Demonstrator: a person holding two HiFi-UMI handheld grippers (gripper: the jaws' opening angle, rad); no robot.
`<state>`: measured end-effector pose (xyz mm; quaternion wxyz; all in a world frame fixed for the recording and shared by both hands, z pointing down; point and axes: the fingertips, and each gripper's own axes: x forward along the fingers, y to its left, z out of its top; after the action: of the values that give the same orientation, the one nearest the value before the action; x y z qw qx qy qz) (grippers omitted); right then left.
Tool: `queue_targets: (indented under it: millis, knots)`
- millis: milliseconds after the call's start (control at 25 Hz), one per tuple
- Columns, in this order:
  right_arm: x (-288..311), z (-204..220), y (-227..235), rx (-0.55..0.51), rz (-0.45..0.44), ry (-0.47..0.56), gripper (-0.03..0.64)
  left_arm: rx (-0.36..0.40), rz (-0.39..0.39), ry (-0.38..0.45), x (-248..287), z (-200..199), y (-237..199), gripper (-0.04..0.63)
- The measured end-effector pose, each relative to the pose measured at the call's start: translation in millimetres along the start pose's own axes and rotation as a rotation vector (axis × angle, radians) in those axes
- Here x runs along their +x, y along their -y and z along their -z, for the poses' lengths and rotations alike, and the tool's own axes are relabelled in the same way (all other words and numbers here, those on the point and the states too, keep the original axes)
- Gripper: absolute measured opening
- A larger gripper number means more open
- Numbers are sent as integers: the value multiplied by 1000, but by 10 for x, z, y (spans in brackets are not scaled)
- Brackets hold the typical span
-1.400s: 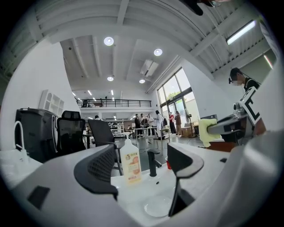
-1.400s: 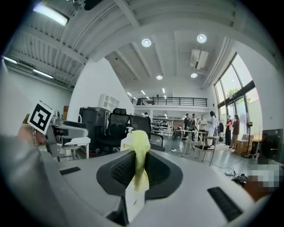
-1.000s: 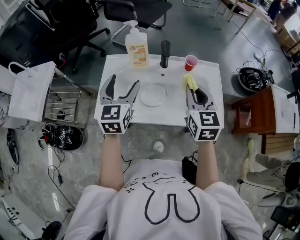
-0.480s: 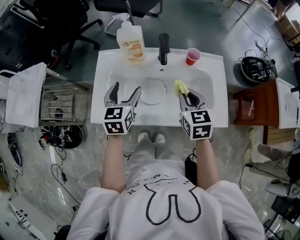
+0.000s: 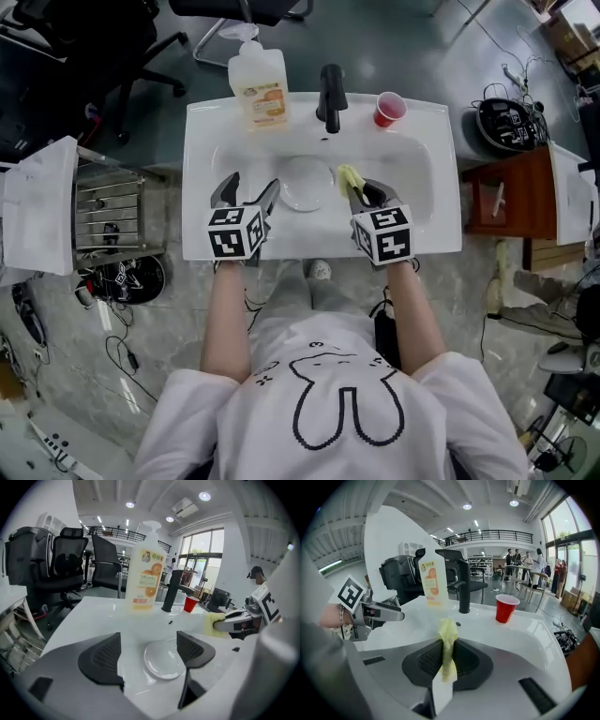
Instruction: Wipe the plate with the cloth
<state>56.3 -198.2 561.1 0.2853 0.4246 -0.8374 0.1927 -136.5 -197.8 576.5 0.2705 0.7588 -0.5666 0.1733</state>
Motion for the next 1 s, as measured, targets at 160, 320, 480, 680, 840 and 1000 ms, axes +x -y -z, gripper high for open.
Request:
queue_targets:
  millis: [160,320,480,680,840,1000]
  knots:
    - [333,108,0,24,-25,-99,52,-29,39,-111,210,182,-63,377]
    - [665,301,18,51,-62,-242,51,-113,90,-247,422,377,-80,365]
    - [943,471,24,10,-86,-338,51,-175,132,-308,602,436,-83,333]
    - [1198,804,-25,-95,-122,-489,51,-229,162,-386,787,553,-110,331]
    - [1318,975,-8,-143,-131,-545,51,-264,182,-433,889,661,-116,331]
    - [1392,1039,44,-154,-131,-561,51,-273,193,-444,959,747,-127,331]
